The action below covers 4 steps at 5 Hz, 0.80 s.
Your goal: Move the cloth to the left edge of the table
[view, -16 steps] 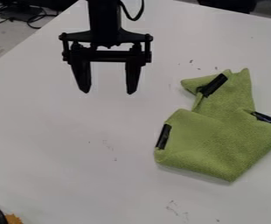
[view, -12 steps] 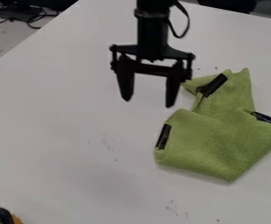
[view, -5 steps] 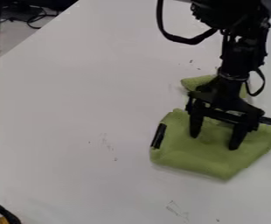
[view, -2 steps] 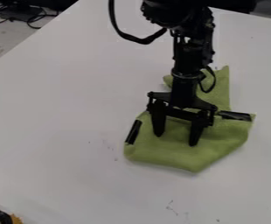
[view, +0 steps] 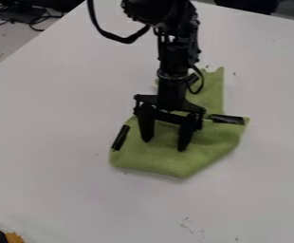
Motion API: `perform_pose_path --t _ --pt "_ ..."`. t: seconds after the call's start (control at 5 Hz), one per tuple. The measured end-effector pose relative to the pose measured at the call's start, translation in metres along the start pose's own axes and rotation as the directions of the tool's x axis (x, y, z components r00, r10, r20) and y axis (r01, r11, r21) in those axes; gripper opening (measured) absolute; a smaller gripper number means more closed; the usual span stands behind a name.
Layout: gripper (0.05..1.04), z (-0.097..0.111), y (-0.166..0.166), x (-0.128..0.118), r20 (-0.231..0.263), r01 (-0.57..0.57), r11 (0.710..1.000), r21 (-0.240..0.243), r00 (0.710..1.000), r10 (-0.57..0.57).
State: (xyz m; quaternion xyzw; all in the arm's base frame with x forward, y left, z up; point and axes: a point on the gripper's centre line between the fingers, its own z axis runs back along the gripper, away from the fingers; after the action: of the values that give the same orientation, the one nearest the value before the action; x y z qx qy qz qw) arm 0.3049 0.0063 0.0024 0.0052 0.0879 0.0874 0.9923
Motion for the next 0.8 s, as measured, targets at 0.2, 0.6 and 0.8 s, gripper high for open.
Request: perform_pose_path --t 0.2,0.6,0.8 --pt "0.999 0.000 0.031 -0.004 -0.019 -0.007 1.000 0.027 1.000 0.008" --pt "0.999 -0.002 0.085 -0.020 -0.020 -0.038 0.998 0.043 0.999 0.039" --pt "0.999 0.003 0.103 -0.023 -0.001 -0.049 0.997 0.056 0.999 0.049"
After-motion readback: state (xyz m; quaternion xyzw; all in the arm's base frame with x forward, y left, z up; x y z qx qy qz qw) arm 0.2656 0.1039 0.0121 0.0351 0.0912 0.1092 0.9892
